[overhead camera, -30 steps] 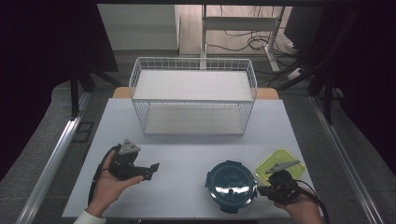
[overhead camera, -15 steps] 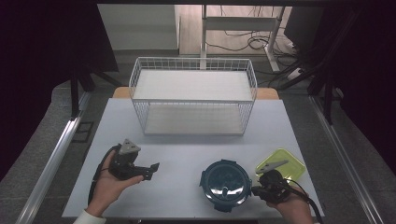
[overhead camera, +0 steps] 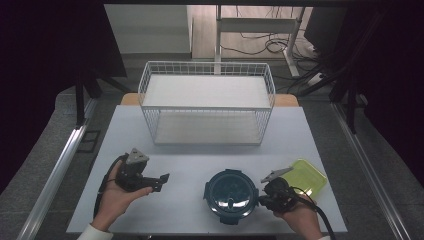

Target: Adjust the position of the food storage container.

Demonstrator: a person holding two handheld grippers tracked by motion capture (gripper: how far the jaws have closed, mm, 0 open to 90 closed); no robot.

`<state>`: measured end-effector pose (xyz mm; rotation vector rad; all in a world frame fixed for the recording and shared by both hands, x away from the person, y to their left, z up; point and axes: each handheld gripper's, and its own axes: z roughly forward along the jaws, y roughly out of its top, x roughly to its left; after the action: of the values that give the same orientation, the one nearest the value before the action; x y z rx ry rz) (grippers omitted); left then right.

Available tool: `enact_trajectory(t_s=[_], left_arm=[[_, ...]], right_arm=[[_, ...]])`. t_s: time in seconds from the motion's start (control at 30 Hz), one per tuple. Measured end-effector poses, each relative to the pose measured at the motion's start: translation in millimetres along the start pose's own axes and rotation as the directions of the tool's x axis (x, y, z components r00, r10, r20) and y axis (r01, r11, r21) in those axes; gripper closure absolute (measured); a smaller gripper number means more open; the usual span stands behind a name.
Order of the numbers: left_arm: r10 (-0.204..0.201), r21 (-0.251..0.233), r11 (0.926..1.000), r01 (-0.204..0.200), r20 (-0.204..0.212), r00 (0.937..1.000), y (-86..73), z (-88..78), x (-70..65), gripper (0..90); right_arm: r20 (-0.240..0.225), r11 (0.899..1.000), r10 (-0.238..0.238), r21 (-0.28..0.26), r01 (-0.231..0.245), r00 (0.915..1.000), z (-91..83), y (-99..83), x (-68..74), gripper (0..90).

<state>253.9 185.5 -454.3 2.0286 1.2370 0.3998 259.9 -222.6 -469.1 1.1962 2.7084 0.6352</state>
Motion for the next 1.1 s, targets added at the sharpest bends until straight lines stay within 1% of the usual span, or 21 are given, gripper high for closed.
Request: enact_trajectory(t_s=[0.03,0.1,0.17,0.3,0.4,0.53,0.7,0.87,0.9,0.97,1.03,1.1], left_arm=[[-0.001,-0.001,1.0,0.001,-0.001,1.0,0.1,0.0,0.5,9.4],[-0.002,-0.001,1.0,0.002,-0.001,1.0,0.1,-0.1,0.9,9.4],[-0.004,-0.001,1.0,0.004,-0.002,1.0,0.0,0.0,1.4,9.4],[-0.015,-0.002,0.9999,0.015,-0.007,0.9999,-0.4,1.5,3.3,9.4],[-0.021,-0.001,0.9998,0.021,-0.007,0.9997,-0.9,2.1,4.8,9.4],[-0.023,0.0,0.9997,0.023,-0.01,0.9997,-1.2,2.1,6.5,9.4],[-0.025,-0.001,0.9997,0.025,-0.015,0.9996,-1.7,2.5,9.2,9.4],[-0.029,-0.001,0.9996,0.029,-0.015,0.9995,-2.0,2.6,9.9,9.4],[-0.028,-0.001,0.9996,0.028,-0.016,0.9995,-2.0,2.9,9.7,9.4],[-0.026,0.001,0.9997,0.026,-0.016,0.9995,-2.2,3.0,9.4,9.4],[-0.028,-0.001,0.9996,0.028,-0.016,0.9995,-2.6,2.4,9.4,9.4],[-0.032,-0.003,0.9995,0.032,-0.018,0.9993,-3.3,1.6,9.7,9.4]], right_arm=[[-0.005,1.0,-0.006,0.001,0.006,1.0,3.0,5.4,3.0,88.5],[-0.008,1.0,-0.013,0.003,0.013,0.9999,6.3,9.2,5.8,88.5],[-0.001,1.0,-0.02,0.001,0.02,0.9998,8.6,13.3,8.2,88.5],[-0.001,1.0,-0.022,0.0,0.022,0.9997,13.9,21.5,11.6,88.5],[-0.008,1.0,-0.032,-0.001,0.032,0.9995,17.8,27.8,15.1,88.6],[-0.021,0.999,-0.05,0.002,0.05,0.9985,22.3,35.4,21.6,88.6],[-0.049,0.997,-0.077,0.003,0.077,0.9958,27.9,44.4,30.5,88.6],[-0.061,0.996,-0.084,0.0,0.084,0.9946,32.7,52.3,35.1,88.6],[-0.072,0.995,-0.099,0.001,0.099,0.9925,35.4,56.6,39.1,88.6],[-0.08,0.994,-0.112,0.003,0.113,0.9904,36.7,59.0,41.9,88.5],[-0.087,0.993,-0.118,0.0,0.119,0.9891,37.3,59.6,42.3,88.5],[-0.103,0.994,-0.114,-0.008,0.113,0.9882,37.2,58.6,39.9,88.5]])
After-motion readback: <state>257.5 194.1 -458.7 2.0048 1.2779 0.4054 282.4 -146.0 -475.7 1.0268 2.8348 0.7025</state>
